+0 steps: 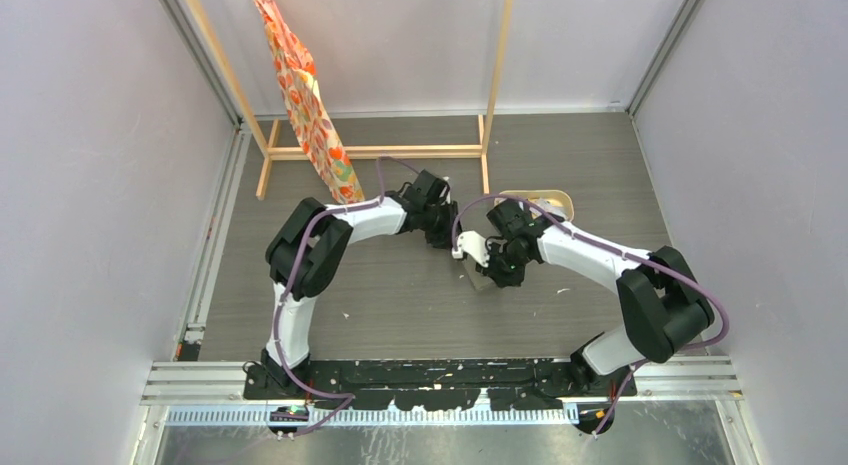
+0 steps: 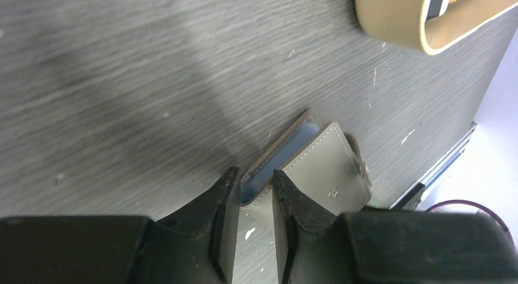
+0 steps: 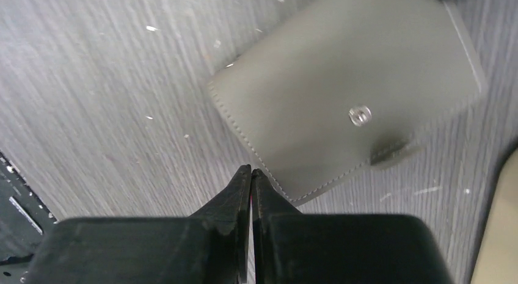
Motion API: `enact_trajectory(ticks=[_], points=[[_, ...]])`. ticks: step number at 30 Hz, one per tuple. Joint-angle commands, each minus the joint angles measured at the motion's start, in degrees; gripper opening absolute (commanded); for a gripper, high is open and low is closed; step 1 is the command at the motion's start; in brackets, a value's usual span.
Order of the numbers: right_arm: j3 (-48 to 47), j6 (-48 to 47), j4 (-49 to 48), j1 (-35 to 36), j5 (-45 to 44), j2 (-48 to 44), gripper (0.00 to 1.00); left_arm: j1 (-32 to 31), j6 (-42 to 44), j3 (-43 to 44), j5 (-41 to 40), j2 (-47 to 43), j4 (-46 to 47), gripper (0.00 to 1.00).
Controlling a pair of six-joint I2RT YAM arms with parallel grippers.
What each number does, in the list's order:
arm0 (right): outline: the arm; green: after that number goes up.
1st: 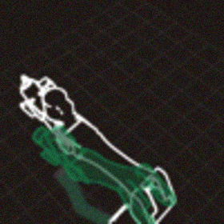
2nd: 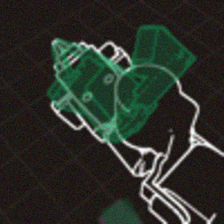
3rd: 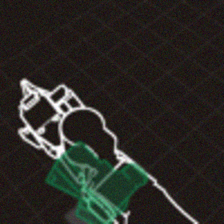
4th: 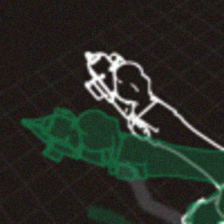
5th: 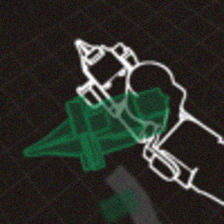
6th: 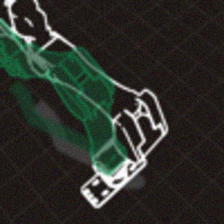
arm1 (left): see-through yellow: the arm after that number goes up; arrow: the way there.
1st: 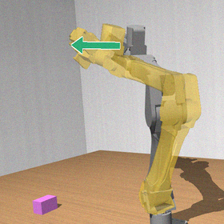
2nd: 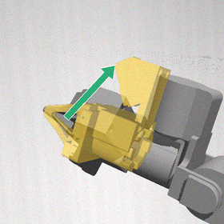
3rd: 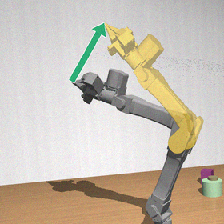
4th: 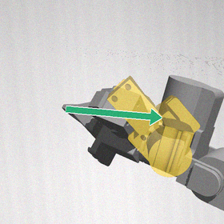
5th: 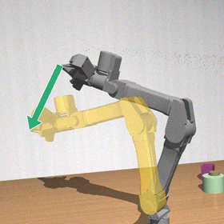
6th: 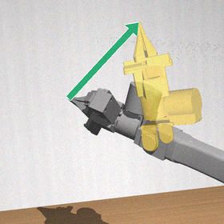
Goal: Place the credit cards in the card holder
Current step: Close the card holder at the center of the board.
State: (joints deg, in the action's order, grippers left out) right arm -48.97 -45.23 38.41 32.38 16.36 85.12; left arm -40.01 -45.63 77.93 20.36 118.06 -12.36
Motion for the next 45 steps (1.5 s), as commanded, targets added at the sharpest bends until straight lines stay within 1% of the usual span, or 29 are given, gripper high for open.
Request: enact_trajectory(ticks=[1, 5, 7, 10, 12, 13, 14, 15, 17, 18, 19, 20, 21, 23, 26, 27, 31, 33, 35, 38, 41, 45], points=[[-1.5, 5.3, -4.5, -3.1, -5.3, -1.7, 0.07, -1.4, -1.4, -5.8, 1.9, -4.9, -0.5, 0.27], [-2.3, 4.0, -1.3, -7.4, -4.3, -1.9, 0.1, -4.2, -3.9, -12.2, 1.2, -9.2, 4.4, 0.26], [-3.3, 2.6, 2.0, -9.4, -2.1, -2.1, 0.11, -6.1, -5.9, -15.7, -0.3, -11.8, 7.9, 0.26], [-6.0, -2.5, 10.9, -12.7, 5.6, -4.1, 0.15, -8.6, -7.6, -21.3, -4.9, -16.7, 12.8, 0.26], [-7.4, -5.2, 16.1, -15.2, 11.9, -6.7, 0.2, -9.0, -7.2, -25.9, -8.6, -21.1, 16.6, 0.28], [-7.8, -6.0, 17.4, -16.6, 16.0, -8.5, 0.24, -9.0, -6.3, -27.3, -10.6, -23.6, 18.7, 0.29], [-8.0, -6.6, 18.0, -17.6, 19.9, -10.5, 0.32, -9.0, -5.2, -29.9, -12.7, -25.9, 20.9, 0.31], [-8.0, -7.6, 18.2, -17.9, 22.9, -12.2, 0.42, -9.0, -3.4, -31.2, -13.8, -28.9, 22.8, 0.33], [-8.2, -9.5, 16.4, -18.0, 27.4, -14.2, 0.67, -8.9, 0.6, -31.9, -14.8, -32.0, 24.7, 0.39], [-8.5, -11.5, 15.4, -18.0, 29.6, -14.1, 0.76, -8.9, 2.2, -31.7, -15.1, -33.0, 25.1, 0.45], [-9.2, -16.2, 15.7, -18.0, 31.9, -13.1, 0.85, -8.8, 3.2, -31.5, -15.2, -33.5, 25.7, 0.52], [-10.6, -22.4, 17.5, -18.0, 34.0, -11.1, 0.88, -8.4, 3.8, -31.1, -14.6, -33.6, 26.3, 0.57], [-12.4, -29.0, 20.7, -18.0, 36.0, -8.4, 0.88, -7.9, 3.9, -30.6, -12.9, -33.2, 27.1, 0.61], [-17.6, -37.8, 26.0, -17.8, 37.3, -1.6, 0.86, -6.7, 2.4, -30.1, -9.9, -32.0, 29.3, 0.62], [-24.9, -44.8, 31.5, -17.9, 35.9, 7.8, 0.73, -6.1, -1.3, -30.8, -9.0, -30.6, 31.4, 0.59], [-25.9, -46.0, 31.5, -17.9, 35.2, 9.6, 0.71, -6.1, -2.3, -30.8, -8.9, -30.5, 31.7, 0.57], [-26.0, -43.6, 25.2, -17.9, 32.7, 12.2, 0.71, -5.9, -4.5, -30.4, -10.7, -28.4, 30.0, 0.53], [-26.4, -43.9, 24.0, -17.6, 30.9, 14.1, 0.7, -5.5, -5.6, -30.2, -9.9, -27.2, 30.8, 0.47], [-26.8, -44.0, 23.5, -17.1, 29.4, 15.9, 0.66, -5.4, -6.0, -29.7, -10.3, -26.1, 29.7, 0.46], [-26.1, -44.4, 22.0, -16.8, 28.6, 17.1, 0.63, -5.4, -6.3, -28.5, -9.3, -24.3, 28.0, 0.39], [-26.1, -43.1, 19.5, -16.3, 27.6, 17.9, 0.6, -5.4, -6.8, -27.4, -7.8, -22.4, 28.0, 0.35], [-26.4, -42.3, 18.0, -15.4, 26.9, 19.3, 0.54, -5.4, -7.4, -26.1, -5.8, -19.9, 28.3, 0.32]])
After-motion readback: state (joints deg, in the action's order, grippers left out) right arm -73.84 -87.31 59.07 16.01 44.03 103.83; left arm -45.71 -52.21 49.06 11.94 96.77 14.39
